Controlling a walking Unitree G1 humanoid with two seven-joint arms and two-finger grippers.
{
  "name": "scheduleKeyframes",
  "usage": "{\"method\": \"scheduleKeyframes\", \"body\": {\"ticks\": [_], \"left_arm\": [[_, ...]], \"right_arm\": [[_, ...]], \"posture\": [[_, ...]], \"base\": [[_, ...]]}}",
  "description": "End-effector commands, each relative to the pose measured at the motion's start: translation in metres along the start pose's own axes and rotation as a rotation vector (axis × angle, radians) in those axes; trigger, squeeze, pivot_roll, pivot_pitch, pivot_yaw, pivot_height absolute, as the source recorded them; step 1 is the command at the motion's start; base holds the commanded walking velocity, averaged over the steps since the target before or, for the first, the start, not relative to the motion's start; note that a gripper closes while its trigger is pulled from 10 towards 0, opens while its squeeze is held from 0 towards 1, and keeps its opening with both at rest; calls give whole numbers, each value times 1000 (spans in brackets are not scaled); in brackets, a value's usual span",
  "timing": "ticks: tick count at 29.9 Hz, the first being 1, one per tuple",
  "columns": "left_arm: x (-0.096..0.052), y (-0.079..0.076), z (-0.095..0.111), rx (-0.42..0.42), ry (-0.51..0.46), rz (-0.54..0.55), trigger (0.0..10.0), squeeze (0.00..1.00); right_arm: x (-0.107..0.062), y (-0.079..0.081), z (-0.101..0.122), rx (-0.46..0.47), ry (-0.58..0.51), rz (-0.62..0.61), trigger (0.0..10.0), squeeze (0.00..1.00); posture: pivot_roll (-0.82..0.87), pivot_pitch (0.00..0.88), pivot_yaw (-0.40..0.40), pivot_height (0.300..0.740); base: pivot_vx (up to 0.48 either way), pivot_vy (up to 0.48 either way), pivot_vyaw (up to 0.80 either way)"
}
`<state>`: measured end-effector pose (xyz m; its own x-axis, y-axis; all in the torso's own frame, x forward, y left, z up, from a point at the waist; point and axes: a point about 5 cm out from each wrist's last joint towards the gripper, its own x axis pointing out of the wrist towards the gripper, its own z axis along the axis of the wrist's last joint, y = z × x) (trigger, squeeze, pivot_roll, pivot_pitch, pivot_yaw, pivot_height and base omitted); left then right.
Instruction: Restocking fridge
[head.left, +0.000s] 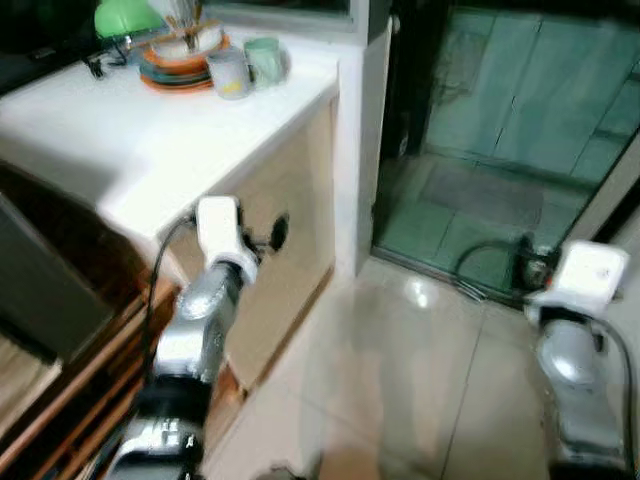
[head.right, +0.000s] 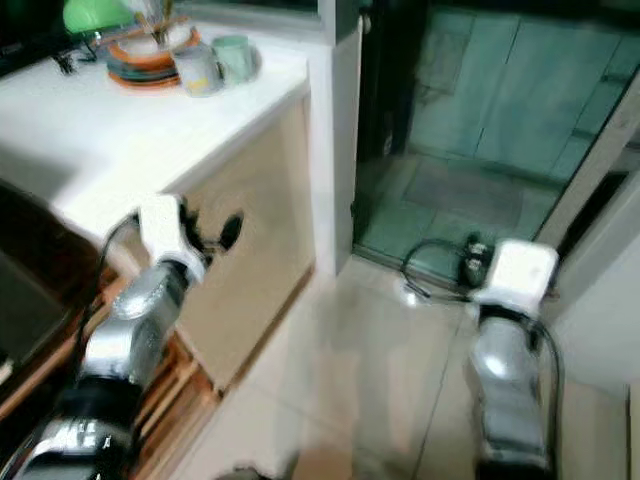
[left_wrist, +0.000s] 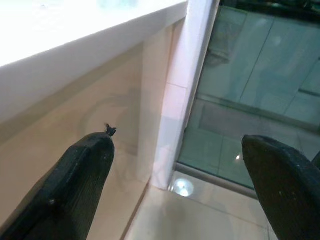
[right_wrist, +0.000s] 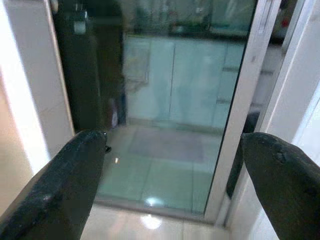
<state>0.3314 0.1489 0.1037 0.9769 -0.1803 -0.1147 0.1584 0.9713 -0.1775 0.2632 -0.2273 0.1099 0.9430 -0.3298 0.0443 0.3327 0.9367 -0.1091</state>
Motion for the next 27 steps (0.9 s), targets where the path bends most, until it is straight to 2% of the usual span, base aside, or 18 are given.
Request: {"method": "scheduleKeyframes", "body": {"ticks": [1,3,9,12,13,17,19,21,22,24,27], "left_arm": [[2,-10,5,41,-20,-35,10000,0],[1,-15,4,72,-23,-68,10000,0],[-1,-36,6,128,-28,-212,10000,0],[-3,-46,-2,150,25,-279,10000,0],[-4,-46,-7,147,51,-276,10000,0],[-14,-28,-20,60,108,-195,10000,0],[-27,-9,-19,45,69,-131,10000,0],[-45,10,-19,72,38,-92,10000,0],[-57,19,-16,57,-5,-87,10000,0],[-61,22,-11,52,-36,-88,10000,0],[-63,16,-4,96,-85,-129,10000,0]], "right_arm": [[-1,-2,-1,-25,-2,2,10000,204],[-1,-2,-1,-30,-4,6,10000,239],[-3,-2,-1,-42,-8,14,10000,235],[-3,4,-1,-55,-4,58,10000,220],[-3,6,0,-57,-11,72,10000,184],[-4,16,3,-74,-27,130,10000,137],[-5,17,5,-59,-35,139,10000,133],[-7,17,5,-45,-39,145,10000,133],[-10,13,6,-24,-44,132,10000,137],[-11,11,7,-7,-45,124,10000,141],[-14,12,8,5,-60,140,10000,145]], "posture": [[-189,0,95,740],[-188,0,95,740],[-194,0,90,740],[-196,0,86,740],[-197,0,86,740],[-196,0,85,740],[-191,0,80,740],[-187,0,73,740],[-182,0,65,740],[-177,0,58,740],[-175,0,56,740]], "base": [[0,0,-688],[0,0,-688],[0,0,-684],[0,0,-660],[0,0,0],[0,0,0],[0,0,0],[0,0,0],[0,0,0],[0,0,0],[0,0,0]]}}
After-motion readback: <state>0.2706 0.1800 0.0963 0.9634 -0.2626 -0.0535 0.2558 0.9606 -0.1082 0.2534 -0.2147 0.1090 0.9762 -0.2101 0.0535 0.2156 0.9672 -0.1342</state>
